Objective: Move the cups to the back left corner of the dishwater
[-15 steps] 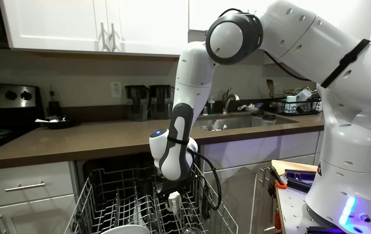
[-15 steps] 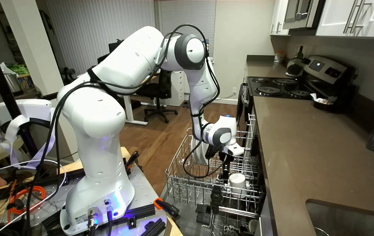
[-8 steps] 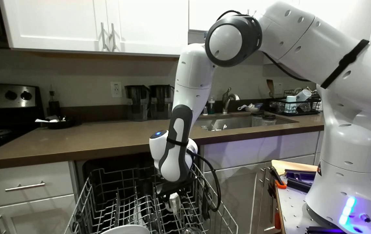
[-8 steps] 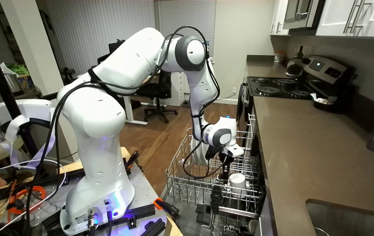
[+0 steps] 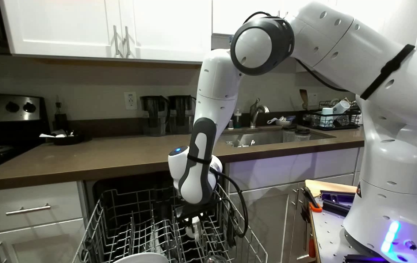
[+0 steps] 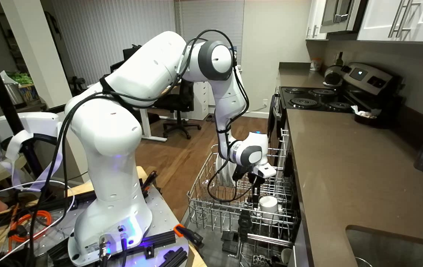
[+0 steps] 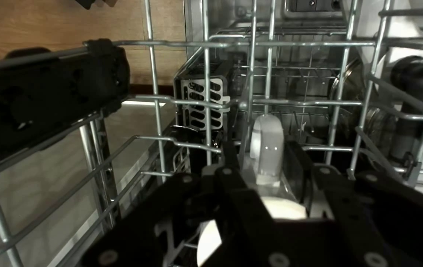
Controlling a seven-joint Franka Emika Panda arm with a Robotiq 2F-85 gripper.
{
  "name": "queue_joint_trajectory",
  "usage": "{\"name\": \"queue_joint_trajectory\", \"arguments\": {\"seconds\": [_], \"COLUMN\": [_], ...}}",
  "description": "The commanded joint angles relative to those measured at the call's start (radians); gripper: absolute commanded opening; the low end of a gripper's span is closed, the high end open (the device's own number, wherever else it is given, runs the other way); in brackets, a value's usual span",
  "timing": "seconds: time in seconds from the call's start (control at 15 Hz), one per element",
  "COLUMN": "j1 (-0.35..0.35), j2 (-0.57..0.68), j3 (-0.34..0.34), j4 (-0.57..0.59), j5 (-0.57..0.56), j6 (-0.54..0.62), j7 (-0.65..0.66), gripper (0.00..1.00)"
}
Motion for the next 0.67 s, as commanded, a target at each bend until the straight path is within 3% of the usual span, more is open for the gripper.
{"name": "queue_joint_trajectory", "arguments": {"seconds": [0.0, 0.27, 0.6], "j1": [-0.011, -0.014, -0.023], "j2": [0.008, 0.005, 0.004], "j3": [0.006, 0.01, 0.02], "j4": [0.012, 0.02, 0.031], "j5": [0.041, 0.045, 0.065], "j6": [0.009, -0.02, -0.041], "j7": [-0.04, -0.041, -0.037], "gripper": [0.39, 0.47, 0.42]}}
